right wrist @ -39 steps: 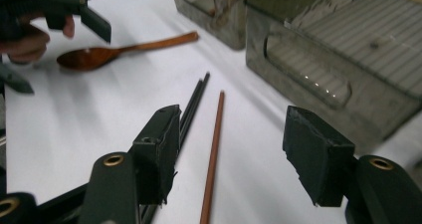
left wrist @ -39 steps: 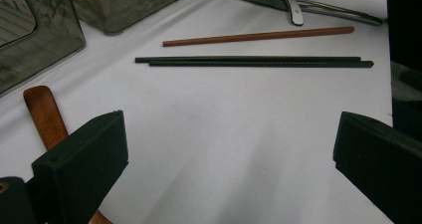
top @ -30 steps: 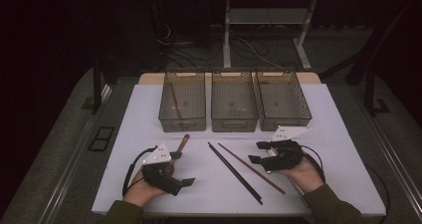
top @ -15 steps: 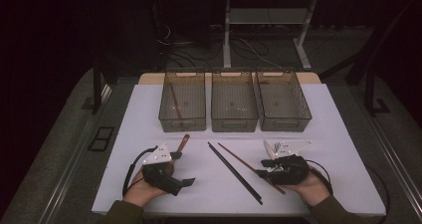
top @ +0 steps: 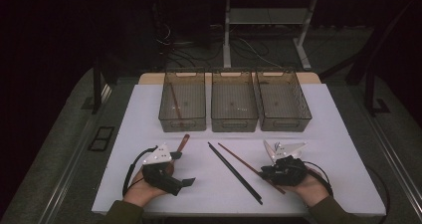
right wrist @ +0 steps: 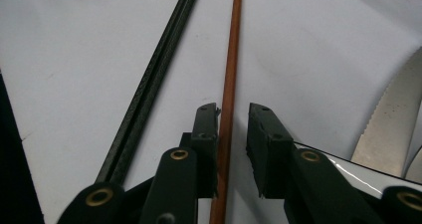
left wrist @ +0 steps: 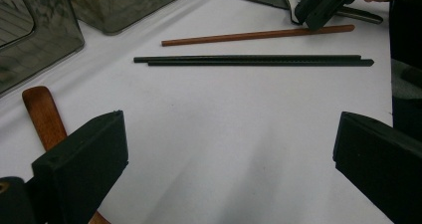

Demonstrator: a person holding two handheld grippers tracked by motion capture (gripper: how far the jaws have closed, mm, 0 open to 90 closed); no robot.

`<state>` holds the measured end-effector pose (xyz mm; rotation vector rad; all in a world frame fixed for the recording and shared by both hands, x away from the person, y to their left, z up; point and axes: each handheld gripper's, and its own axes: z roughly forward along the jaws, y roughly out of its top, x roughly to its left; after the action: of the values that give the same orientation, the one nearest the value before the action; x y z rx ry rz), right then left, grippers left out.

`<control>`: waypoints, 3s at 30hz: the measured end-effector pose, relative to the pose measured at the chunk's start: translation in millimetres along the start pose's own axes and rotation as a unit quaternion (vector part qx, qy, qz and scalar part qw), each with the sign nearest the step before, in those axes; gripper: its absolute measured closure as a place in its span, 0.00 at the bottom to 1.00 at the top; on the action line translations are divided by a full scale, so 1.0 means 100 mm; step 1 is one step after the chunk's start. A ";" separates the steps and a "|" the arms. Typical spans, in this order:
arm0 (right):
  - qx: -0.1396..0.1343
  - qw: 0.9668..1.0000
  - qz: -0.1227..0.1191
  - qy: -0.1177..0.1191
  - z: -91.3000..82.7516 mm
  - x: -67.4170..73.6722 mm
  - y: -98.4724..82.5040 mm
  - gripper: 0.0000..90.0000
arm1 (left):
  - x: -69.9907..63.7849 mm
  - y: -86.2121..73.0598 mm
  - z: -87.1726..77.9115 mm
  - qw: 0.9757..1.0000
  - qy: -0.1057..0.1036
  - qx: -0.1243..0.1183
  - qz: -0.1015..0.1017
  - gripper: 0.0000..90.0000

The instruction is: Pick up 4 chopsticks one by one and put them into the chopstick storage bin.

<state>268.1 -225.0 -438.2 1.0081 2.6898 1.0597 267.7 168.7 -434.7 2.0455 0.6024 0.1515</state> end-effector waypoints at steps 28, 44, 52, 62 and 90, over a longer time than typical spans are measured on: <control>0.016 0.999 -0.014 -0.040 0.08 0.10 0.02 0.93 | -0.01 0.00 0.01 1.000 -0.001 0.007 0.001 0.00; 0.015 0.999 0.001 -0.037 0.05 0.05 0.04 0.93 | -0.01 0.00 0.01 1.000 -0.001 0.006 0.002 0.00; 0.003 1.000 0.005 -0.029 0.00 0.03 0.05 0.93 | -0.01 0.00 0.01 1.000 -0.001 0.006 0.002 0.00; -0.020 0.999 0.003 -0.025 -0.09 0.00 0.07 0.93 | -0.01 0.00 0.01 1.000 -0.001 0.005 0.003 0.00; -0.086 0.996 0.003 -0.007 -0.30 -0.01 0.16 0.93 | 0.00 0.00 0.01 1.000 -0.001 0.005 0.002 0.01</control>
<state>269.0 -234.0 -405.7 0.9883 2.5334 1.2532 267.8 167.9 -435.3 2.0564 0.5992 0.1501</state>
